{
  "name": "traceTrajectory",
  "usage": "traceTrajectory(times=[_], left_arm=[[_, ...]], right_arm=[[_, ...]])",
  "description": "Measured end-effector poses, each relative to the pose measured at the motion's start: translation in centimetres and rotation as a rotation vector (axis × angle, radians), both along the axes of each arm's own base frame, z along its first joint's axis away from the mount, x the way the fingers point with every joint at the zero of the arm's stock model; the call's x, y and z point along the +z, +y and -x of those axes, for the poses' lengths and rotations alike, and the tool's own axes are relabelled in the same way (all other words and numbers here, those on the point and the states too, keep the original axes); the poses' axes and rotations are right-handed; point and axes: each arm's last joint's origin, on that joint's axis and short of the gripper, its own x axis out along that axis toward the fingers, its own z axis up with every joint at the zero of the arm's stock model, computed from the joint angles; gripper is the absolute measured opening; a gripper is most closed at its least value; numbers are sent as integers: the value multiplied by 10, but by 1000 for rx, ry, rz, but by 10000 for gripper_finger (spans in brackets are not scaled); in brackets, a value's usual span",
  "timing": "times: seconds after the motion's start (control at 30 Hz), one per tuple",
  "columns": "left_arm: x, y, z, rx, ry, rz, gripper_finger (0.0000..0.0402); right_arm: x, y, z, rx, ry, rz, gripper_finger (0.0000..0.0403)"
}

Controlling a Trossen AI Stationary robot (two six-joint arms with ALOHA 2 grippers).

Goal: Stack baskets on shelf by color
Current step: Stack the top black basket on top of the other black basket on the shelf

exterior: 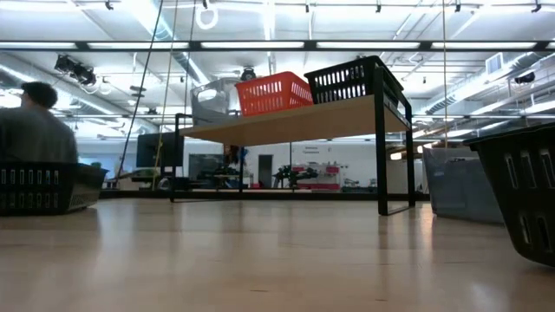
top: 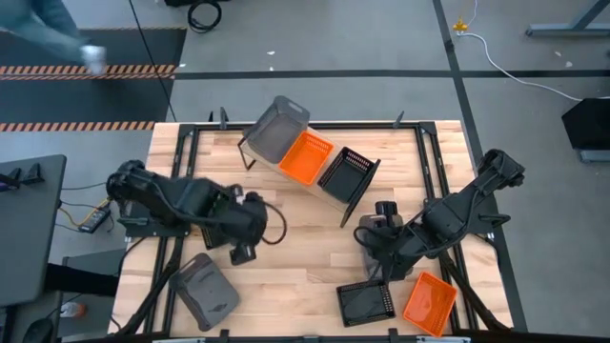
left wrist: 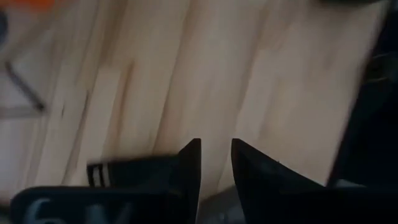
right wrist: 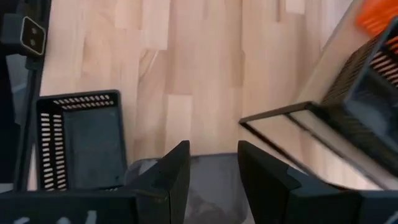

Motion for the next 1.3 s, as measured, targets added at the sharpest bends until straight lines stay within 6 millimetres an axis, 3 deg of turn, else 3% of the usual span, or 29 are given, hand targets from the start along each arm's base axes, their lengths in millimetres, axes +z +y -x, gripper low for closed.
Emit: traceTrajectory(times=[0.2,0.6,0.9,1.13,1.3], left_arm=[[-60,-5,14,53,224,-54,108],[-132,18,60,123,430,-155,180],[-171,24,67,140,319,-31,221],[-202,29,69,157,321,64,222],[-209,30,68,161,304,91,221]], right_arm=[[-6,9,-1,34,-3,-71,141],[-3,32,8,66,-57,-149,141],[-3,35,10,52,-72,-155,141],[-2,37,8,54,-97,-176,141],[-1,37,8,54,-99,-178,141]])
